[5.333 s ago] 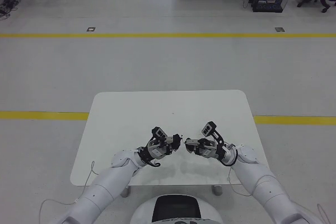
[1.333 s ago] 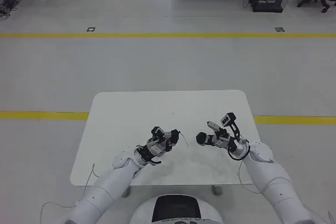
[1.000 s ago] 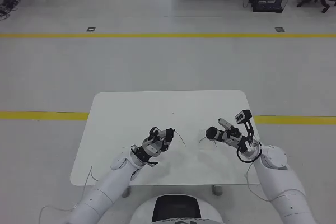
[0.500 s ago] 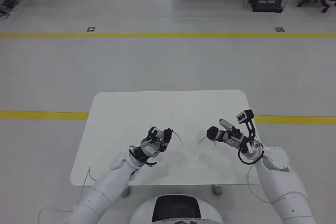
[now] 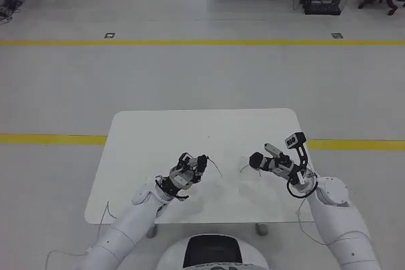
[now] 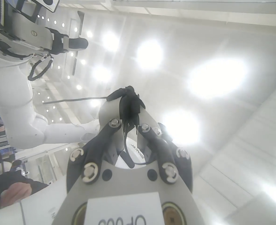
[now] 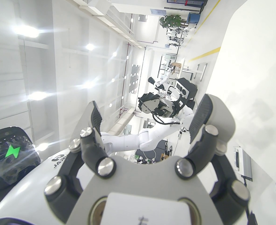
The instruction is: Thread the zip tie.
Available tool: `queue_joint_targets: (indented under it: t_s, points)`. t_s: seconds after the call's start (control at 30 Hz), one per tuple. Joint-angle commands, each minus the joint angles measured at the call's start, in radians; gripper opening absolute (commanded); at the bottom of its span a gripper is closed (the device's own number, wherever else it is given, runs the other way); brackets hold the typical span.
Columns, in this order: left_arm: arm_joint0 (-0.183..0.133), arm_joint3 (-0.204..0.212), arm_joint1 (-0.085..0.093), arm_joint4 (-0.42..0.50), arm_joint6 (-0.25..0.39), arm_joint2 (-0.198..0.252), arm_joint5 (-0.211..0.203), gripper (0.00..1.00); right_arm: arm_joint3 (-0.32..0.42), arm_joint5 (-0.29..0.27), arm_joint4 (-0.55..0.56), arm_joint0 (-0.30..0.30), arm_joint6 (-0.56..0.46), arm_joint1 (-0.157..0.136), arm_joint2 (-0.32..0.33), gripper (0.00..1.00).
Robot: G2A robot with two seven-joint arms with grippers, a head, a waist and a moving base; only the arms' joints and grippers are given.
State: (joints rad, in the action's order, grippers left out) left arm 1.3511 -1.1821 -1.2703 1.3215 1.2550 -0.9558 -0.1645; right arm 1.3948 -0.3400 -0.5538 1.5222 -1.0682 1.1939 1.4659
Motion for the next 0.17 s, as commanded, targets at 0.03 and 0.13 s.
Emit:
queue_joint_targets:
  t_s: [0.03, 0.13]
  points:
    - [0.000, 0.000, 0.000, 0.000, 0.000, 0.000, 0.000, 0.00, 0.000, 0.000, 0.000, 0.000, 0.000, 0.000, 0.000, 1.00]
    - [0.000, 0.000, 0.000, 0.000, 0.000, 0.000, 0.000, 0.00, 0.000, 0.000, 0.000, 0.000, 0.000, 0.000, 0.000, 1.00]
